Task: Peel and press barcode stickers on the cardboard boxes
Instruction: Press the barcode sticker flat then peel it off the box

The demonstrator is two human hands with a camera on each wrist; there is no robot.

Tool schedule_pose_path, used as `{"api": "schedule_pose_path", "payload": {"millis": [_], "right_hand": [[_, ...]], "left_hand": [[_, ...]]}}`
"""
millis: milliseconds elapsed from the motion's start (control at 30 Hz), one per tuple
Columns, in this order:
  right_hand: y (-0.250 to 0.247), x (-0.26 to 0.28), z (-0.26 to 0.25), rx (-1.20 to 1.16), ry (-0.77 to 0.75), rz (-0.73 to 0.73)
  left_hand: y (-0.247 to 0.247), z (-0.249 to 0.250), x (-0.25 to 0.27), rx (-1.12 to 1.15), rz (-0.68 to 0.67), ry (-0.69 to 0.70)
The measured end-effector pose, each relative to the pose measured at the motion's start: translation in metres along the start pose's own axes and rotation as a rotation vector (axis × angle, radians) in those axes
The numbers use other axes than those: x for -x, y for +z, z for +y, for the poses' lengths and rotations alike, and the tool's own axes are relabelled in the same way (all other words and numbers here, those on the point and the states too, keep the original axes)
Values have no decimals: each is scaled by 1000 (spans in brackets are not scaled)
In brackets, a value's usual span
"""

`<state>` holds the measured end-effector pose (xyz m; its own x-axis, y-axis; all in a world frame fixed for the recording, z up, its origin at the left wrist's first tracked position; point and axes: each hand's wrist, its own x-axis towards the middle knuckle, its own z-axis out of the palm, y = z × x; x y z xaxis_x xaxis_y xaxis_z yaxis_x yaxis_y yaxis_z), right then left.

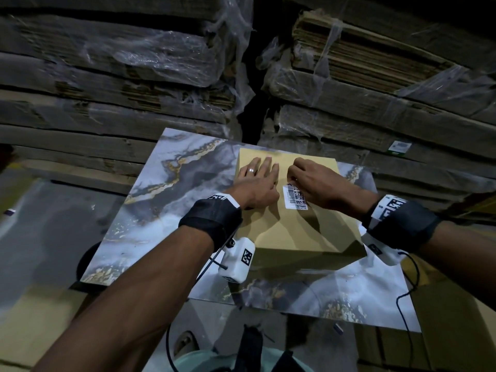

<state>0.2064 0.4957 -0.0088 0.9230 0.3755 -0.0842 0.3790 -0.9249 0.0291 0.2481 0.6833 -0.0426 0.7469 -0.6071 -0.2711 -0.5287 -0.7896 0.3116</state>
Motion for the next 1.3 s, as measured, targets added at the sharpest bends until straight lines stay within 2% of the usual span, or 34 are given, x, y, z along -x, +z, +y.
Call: {"api": "schedule_pose_path", "payload": {"millis": [200,367,467,633,833,967,1300], "right_hand": [[0,6,-3,-33,54,5],[6,17,6,-203,81,105],[11,14,10,-163,52,93],[10,12,10,-151,6,162],[2,7,7,3,-23,56],[-6,4,-1,76,23,-10],[-3,7,-16,160,121,-30]], "left_hand": [[1,0,-1,-14,4,2],[2,0,-2,4,9,-2],[-1,1,2,-9,-8,6],[-3,2,5,-2,-13,4],[-3,3,5,0,-11,2],[-2,2,5,11,-10,2],[0,1,2,3,3,3]]}}
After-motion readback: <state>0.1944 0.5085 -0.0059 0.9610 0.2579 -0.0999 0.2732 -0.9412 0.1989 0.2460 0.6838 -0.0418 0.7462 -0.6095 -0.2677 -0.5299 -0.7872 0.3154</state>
